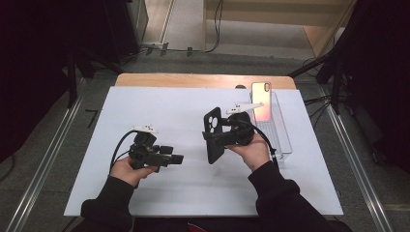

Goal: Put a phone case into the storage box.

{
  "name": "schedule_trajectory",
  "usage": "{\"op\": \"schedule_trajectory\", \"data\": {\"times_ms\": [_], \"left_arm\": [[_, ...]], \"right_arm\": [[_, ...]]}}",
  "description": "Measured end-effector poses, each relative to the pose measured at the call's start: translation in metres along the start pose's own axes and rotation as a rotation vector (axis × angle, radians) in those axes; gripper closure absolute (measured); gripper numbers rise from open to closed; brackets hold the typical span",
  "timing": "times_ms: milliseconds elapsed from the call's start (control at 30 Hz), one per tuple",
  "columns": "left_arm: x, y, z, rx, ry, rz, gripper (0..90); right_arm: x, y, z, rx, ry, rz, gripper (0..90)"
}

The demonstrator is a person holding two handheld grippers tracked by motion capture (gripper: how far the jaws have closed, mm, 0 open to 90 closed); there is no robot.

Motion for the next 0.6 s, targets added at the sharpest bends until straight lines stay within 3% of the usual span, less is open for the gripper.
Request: {"op": "schedule_trajectory", "data": {"times_ms": [467,600], "left_arm": [[0.010,0.009,-0.026,0.043,-0.032,0.036,29.3],[0.011,0.012,-0.033,0.042,-0.011,0.036,29.3]], "right_arm": [[-0.008,0.013,0.007,0.015,0.016,-0.003,11.6],[-0.013,0.019,0.010,0.010,0.010,-0.022,11.6]]}}
Point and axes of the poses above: each handheld gripper's, and its own axes: y roughly backward along the jaws, z roughly out of its top, x roughly to its left, the point moved 3 cm from there along -y, roughly forward along the jaws, and after that the axes turned 14 degrees about -z, right-handed, at the moved point
